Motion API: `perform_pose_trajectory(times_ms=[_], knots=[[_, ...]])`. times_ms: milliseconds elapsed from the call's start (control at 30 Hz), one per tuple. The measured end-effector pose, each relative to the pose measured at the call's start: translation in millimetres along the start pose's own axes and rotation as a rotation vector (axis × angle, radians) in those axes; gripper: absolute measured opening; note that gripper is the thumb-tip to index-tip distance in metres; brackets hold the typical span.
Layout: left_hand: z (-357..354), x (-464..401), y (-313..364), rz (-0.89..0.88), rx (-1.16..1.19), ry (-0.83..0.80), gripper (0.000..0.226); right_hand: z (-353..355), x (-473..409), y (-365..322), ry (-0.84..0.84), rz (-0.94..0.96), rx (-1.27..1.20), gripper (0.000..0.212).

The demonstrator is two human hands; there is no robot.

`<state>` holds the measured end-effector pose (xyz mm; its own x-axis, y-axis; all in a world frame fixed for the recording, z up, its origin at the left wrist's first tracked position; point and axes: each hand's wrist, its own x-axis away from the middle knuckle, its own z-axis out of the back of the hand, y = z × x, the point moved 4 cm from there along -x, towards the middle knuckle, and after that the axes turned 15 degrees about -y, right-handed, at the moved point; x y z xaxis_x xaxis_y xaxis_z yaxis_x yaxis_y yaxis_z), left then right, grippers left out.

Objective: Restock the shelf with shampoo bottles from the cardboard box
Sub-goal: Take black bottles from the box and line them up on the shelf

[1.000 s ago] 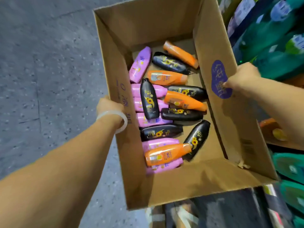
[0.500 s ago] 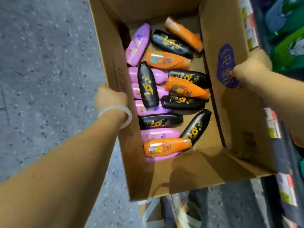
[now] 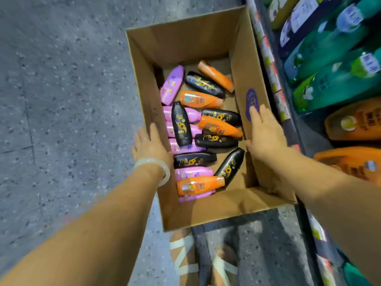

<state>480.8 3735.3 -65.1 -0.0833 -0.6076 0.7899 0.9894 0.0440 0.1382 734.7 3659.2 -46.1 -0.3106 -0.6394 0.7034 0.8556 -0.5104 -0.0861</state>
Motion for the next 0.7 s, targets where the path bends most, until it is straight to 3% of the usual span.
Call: perform_pose_trajectory(times_ms=[100, 233, 500, 700], knots=[[-19, 40, 8, -0.061, -0.221, -0.248, 0.054, -17, 62, -17, -0.19, 0.01, -0.133, 0.08], [-8, 113, 17, -0.1, -0.307, -0.359, 0.039, -5, 142, -23, -0.272, -0.001, -0.245, 0.066], [99, 202, 62, -0.161, -0.173, -0.223, 0.04, 107, 219, 1, -0.203, -0.103, -0.27, 0.048], [159, 191, 78, -0.212, -0.198, -0.216, 0.042, 158, 208, -28, -0.12, -0.12, -0.388, 0.056]])
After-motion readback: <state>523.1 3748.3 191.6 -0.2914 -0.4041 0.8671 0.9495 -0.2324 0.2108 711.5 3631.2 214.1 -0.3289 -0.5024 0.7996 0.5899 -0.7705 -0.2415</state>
